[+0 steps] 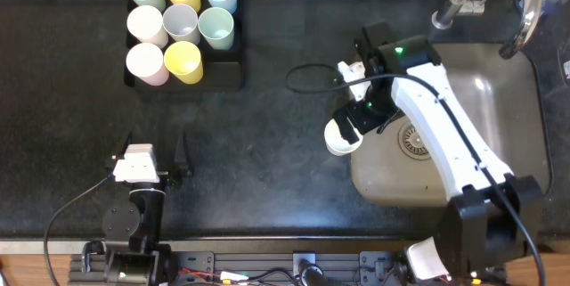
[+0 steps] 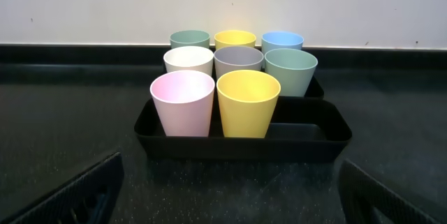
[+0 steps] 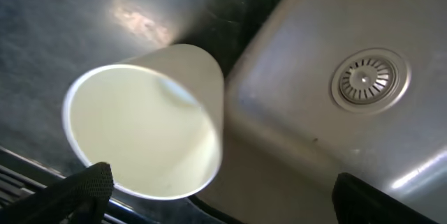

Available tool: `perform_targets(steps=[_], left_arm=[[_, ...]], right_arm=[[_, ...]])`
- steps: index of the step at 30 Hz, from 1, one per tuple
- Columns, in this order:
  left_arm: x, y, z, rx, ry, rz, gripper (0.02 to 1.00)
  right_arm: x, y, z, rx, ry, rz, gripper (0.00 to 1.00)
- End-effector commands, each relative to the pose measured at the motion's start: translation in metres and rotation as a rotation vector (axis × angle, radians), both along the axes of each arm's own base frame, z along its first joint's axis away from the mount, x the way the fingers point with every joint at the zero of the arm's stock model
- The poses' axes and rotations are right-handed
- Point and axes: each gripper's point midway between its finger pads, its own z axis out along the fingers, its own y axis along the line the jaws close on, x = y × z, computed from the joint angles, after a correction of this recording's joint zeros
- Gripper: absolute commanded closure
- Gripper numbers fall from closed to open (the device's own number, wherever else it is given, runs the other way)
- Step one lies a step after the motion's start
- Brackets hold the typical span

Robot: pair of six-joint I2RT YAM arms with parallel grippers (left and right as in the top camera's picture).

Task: Store Cups

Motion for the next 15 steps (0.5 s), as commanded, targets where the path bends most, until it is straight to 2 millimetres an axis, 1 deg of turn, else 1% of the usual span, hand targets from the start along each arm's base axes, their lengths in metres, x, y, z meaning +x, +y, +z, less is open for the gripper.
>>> perform_targets(steps=[1, 7, 11, 15], left_arm=[[0.0, -0.002, 0.001, 0.018, -0.007, -0.01, 0.02], [0.0, -0.002, 0.001, 0.018, -0.007, -0.01, 0.02], [0.0, -0.002, 0.001, 0.018, -0.007, -0.01, 0.02], [0.0, -0.002, 0.001, 0.018, -0.006, -0.01, 0.02]], right_arm=[[0.012, -0.008, -0.003, -0.022, -0.007, -0.006, 0.003], [0.021, -0.008, -0.016, -0.023, -0.002, -0.016, 0.003], [0.023, -0.007, -0.027, -0.03, 0.022, -0.012, 0.001], [0.024, -0.006, -0.03, -0.03, 0.024, -0.011, 0.031]])
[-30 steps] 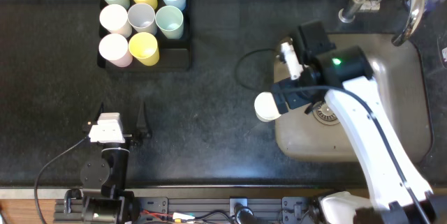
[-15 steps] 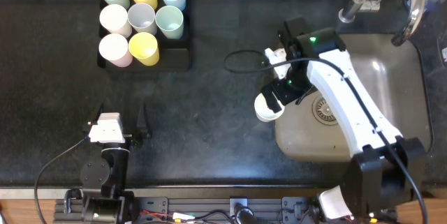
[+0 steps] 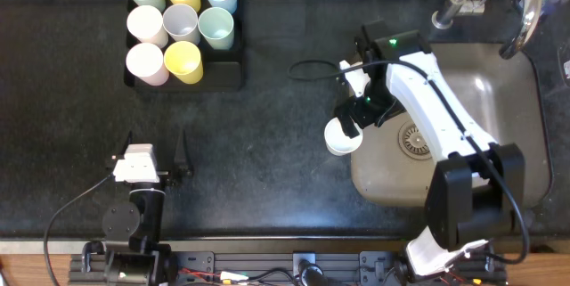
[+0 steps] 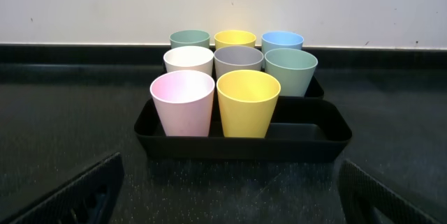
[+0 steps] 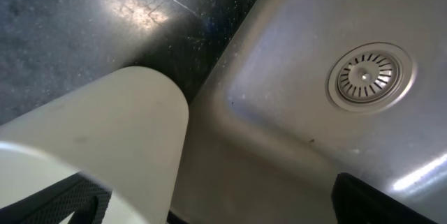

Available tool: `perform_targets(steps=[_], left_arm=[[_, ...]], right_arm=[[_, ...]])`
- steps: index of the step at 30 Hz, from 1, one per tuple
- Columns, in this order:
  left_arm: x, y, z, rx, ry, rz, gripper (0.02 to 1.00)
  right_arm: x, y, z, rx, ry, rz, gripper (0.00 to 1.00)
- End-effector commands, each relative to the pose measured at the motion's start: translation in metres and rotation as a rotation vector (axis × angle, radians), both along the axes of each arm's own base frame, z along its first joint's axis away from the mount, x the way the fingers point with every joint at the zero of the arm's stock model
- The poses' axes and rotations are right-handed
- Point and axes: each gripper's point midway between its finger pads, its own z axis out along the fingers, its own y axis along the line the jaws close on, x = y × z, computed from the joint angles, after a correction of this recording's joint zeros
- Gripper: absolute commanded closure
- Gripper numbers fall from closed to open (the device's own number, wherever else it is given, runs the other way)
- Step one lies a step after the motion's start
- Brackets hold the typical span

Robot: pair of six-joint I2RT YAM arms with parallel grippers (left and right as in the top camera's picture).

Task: Store Cups

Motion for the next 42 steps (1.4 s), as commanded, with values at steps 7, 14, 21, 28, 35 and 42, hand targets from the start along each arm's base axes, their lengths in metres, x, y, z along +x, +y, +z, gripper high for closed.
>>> perform_targets(steps=[7, 14, 21, 28, 35, 42], left_arm=[[0.0, -0.002, 0.001, 0.018, -0.006, -0.01, 0.02], [0.0, -0.002, 0.001, 0.018, -0.007, -0.01, 0.02], [0.0, -0.002, 0.001, 0.018, -0.007, -0.01, 0.02], [0.0, -0.002, 0.001, 0.018, -0.006, -0.01, 0.02], [0.0, -0.002, 0.001, 0.018, -0.006, -0.01, 0.02], [0.0, -0.002, 0.001, 0.018, -0.006, -0.01, 0.02]], right_arm=[[0.013, 0.009, 0.011, 0.011, -0.053, -0.012, 0.958], [0.038, 0.046, 0.077, 0.065, -0.2, -0.015, 0.958], [0.082, 0.115, 0.191, 0.254, -0.552, 0.022, 0.958], [0.116, 0.191, 0.249, 0.446, -0.729, 0.033, 0.956], [0.122, 0.249, 0.226, 0.48, -0.702, 0.103, 0.958], [0.11, 0.272, 0.164, 0.407, -0.561, 0.159, 0.956]])
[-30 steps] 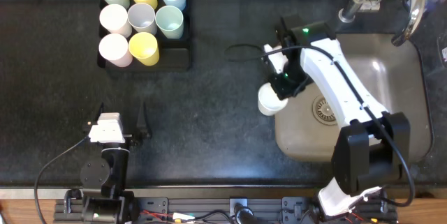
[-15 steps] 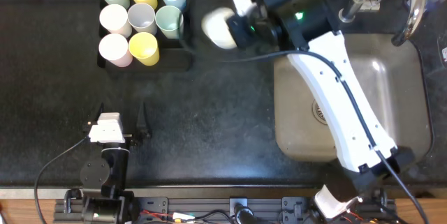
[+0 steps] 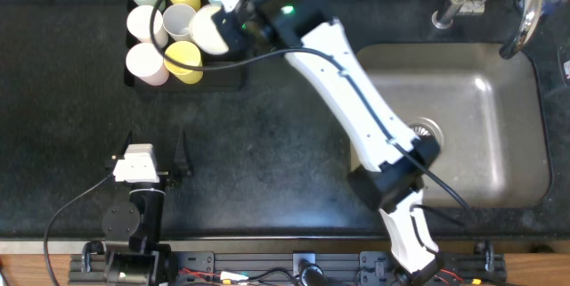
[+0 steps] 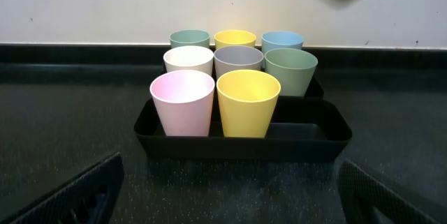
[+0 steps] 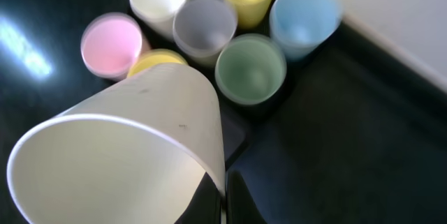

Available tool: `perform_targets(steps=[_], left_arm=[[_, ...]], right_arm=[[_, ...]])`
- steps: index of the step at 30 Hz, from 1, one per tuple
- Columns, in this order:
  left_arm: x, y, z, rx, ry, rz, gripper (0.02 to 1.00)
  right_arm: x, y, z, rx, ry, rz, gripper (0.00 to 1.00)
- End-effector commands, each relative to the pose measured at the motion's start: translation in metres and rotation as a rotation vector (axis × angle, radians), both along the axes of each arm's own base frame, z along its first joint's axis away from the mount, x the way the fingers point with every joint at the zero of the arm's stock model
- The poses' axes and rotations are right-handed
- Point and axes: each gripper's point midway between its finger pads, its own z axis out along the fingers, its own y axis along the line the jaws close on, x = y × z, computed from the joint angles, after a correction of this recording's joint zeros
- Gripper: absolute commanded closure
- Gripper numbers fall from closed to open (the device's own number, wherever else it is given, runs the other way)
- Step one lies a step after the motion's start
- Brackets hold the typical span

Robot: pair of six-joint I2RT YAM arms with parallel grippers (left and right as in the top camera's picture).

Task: Store Cups

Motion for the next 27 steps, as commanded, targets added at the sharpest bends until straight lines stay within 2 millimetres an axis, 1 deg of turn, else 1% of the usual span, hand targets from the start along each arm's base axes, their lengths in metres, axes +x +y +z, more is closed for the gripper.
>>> perform_targets(steps=[1, 4, 6, 9, 18, 27], left_arm=[[0.0, -0.002, 0.001, 0.017, -0.006, -0.01, 0.02], [0.0, -0.002, 0.001, 0.017, -0.007, -0.01, 0.02], [0.0, -0.002, 0.001, 0.017, -0.006, -0.01, 0.02], [0.0, -0.002, 0.001, 0.017, -0.007, -0.01, 0.02], [0.0, -0.002, 0.001, 0.017, -0.006, -0.01, 0.02], [0.0, -0.002, 0.001, 0.017, -0.006, -0.01, 0.02]], right_arm=[[-0.008, 0.008, -0.017, -0.027, 0.047, 0.021, 0.958], [-0.008, 0.003, -0.039, -0.086, 0.086, 0.007, 0.958], [-0.005, 0.001, -0.049, -0.115, 0.091, -0.004, 0.956], [0.001, -0.003, -0.061, -0.156, 0.087, -0.024, 0.956], [0.008, 0.002, -0.099, -0.202, 0.122, -0.015, 0.958], [0.011, 0.004, -0.122, -0.226, 0.151, -0.013, 0.958]])
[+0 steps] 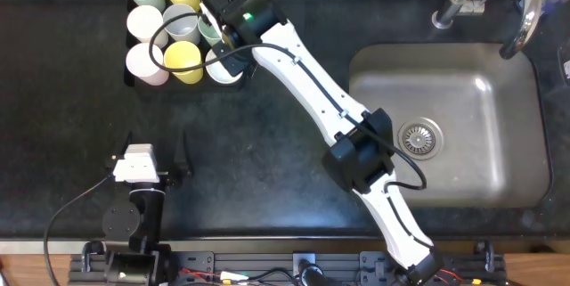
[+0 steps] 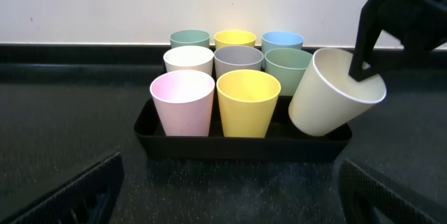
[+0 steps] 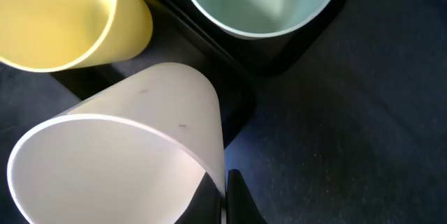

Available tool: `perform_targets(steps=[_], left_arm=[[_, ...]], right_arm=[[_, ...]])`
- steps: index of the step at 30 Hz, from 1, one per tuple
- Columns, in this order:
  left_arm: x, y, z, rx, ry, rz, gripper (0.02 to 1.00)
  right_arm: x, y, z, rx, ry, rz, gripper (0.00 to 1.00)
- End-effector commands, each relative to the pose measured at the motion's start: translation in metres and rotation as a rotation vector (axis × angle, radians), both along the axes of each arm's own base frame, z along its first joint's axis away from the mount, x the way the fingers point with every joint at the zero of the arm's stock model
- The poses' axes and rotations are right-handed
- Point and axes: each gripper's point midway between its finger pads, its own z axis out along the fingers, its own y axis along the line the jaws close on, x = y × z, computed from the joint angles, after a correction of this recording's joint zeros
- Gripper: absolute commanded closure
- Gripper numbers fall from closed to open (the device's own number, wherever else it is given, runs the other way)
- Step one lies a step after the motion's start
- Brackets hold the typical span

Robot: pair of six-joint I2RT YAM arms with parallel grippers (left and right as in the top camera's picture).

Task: Store Cups

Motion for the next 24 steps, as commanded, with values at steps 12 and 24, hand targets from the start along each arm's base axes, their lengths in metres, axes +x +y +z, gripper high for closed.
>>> perform_targets(steps=[12, 24], left_arm=[[0.0, -0.002, 0.001, 0.018, -0.006, -0.01, 0.02], [0.0, -0.002, 0.001, 0.018, -0.006, -0.01, 0.02]], right_arm=[[0.007, 0.004, -0.01, -0.009, -0.014, 0.015, 0.958], [0.002, 0.0, -0.027, -0.042, 0.02, 0.023, 0.958]])
